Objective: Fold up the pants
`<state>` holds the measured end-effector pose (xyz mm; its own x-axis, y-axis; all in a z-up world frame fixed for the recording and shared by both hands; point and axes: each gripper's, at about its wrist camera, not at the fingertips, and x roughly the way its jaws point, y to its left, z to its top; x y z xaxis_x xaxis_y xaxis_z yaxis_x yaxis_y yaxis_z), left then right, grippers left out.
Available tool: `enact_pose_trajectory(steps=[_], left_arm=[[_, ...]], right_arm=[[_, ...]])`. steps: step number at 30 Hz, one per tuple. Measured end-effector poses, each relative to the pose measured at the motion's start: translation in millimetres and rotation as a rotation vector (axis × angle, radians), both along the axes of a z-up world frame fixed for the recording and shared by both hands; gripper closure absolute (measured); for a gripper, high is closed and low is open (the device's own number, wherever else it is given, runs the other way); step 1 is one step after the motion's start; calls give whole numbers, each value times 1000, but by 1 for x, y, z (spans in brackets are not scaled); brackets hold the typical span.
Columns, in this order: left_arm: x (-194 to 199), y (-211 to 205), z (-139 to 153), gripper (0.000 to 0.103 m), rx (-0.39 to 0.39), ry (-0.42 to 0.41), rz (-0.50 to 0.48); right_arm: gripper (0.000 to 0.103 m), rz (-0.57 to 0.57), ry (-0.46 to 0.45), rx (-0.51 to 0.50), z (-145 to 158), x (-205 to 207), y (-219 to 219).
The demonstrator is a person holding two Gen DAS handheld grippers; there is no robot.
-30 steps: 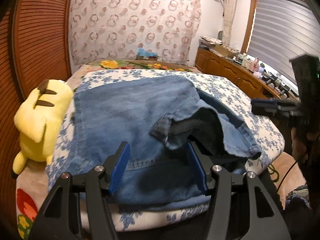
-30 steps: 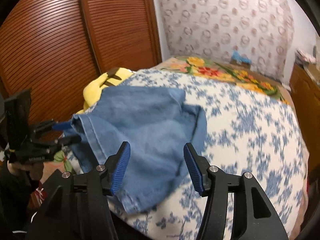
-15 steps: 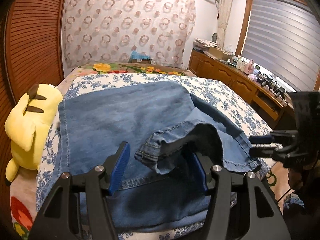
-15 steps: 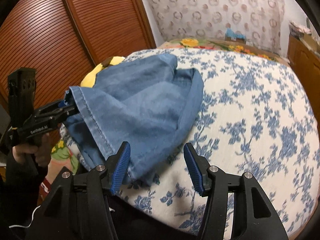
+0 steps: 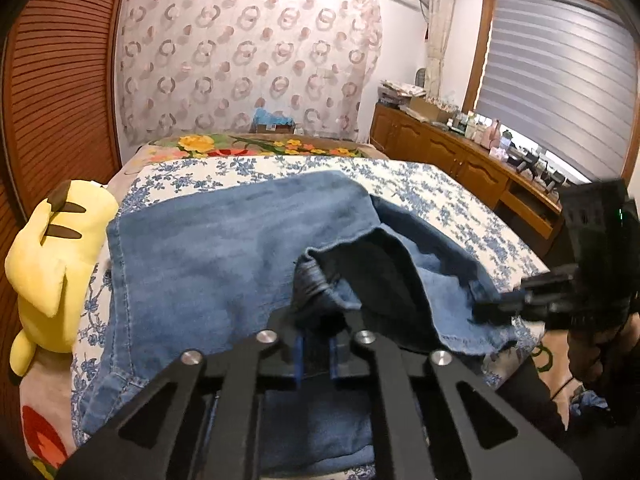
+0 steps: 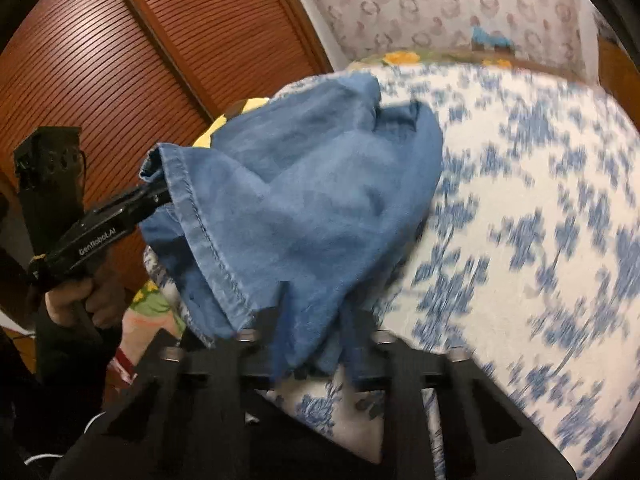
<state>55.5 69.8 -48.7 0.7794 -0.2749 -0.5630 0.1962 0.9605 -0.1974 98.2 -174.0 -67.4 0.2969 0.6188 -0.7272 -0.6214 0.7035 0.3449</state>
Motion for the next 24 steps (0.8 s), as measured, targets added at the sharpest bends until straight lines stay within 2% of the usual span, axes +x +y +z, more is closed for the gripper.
enact_pose_trajectory(steps=[2, 8, 13, 18, 24], left_arm=[[-7, 3, 9, 101, -11, -25, 10], [-26, 4, 35, 101, -24, -65, 17], [-47, 9, 58, 101, -47, -125, 26], [-61, 19, 69, 101, -82, -156, 39], [-72, 41, 56, 101, -98, -141, 89]], right_arm=[[99, 13, -42, 26, 18, 4, 1], [101, 23, -249, 59, 99, 22, 15], [101, 50, -352, 60, 151, 49, 53], [102, 101, -427, 34, 171, 60, 103], [102, 178, -443, -3, 153, 68, 168]])
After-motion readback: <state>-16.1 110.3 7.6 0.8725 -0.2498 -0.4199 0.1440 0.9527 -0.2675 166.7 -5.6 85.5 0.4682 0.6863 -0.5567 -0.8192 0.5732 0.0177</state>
